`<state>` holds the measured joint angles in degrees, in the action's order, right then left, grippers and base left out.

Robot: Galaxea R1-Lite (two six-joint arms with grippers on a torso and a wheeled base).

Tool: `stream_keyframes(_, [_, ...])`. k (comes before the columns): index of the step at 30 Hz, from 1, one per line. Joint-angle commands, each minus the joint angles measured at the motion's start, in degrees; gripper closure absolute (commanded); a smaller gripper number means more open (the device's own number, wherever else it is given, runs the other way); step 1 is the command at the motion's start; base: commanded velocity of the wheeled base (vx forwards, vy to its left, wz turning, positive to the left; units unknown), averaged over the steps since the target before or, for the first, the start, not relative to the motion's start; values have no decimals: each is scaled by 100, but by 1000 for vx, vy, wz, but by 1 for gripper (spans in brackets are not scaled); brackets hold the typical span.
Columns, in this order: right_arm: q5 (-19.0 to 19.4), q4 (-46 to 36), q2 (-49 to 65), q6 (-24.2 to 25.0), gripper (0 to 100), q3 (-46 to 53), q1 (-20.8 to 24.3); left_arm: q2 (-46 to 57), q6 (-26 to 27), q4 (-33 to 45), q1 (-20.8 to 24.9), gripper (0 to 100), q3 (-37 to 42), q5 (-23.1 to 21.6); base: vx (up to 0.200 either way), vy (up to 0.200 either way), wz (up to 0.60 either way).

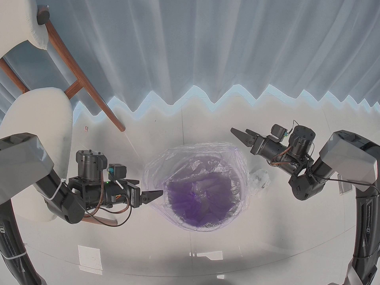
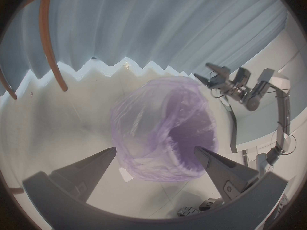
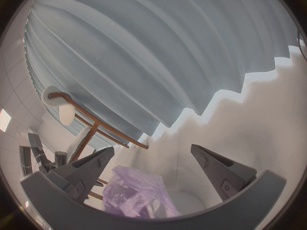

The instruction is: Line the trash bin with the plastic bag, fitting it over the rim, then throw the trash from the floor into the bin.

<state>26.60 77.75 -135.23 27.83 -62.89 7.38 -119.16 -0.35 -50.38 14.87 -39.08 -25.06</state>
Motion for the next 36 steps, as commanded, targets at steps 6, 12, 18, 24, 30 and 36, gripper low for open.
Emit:
stream_keyframes(6, [223,126,-293,-234,0,102,-87,622,0,-59,-178,0,-249,-280,0,0,0])
stream_keyframes(12, [513,636,-575,-269,0,242,-70,-353,-9,-341,-274,0,-855,-702,0,0,0])
stream_keyframes(18, [530,662,-680,-340,0,225,-70,-1100,0,-1052,-494,0,-1392,-1185,0,0,0])
stream_keyframes(24, [530,777,-680,-331,0,260,-43,-1645,-334,-1791,-520,0,-1822,-1264,0,0,0])
stream_keyframes(30, [530,812,-733,-340,0,260,-17,-1768,-677,-1914,-362,0,-1945,-1203,0,0,0])
stream_keyframes(36, [530,970,-750,-340,0,304,62,-1962,-703,-2125,-266,0,-2007,-1203,0,0,0])
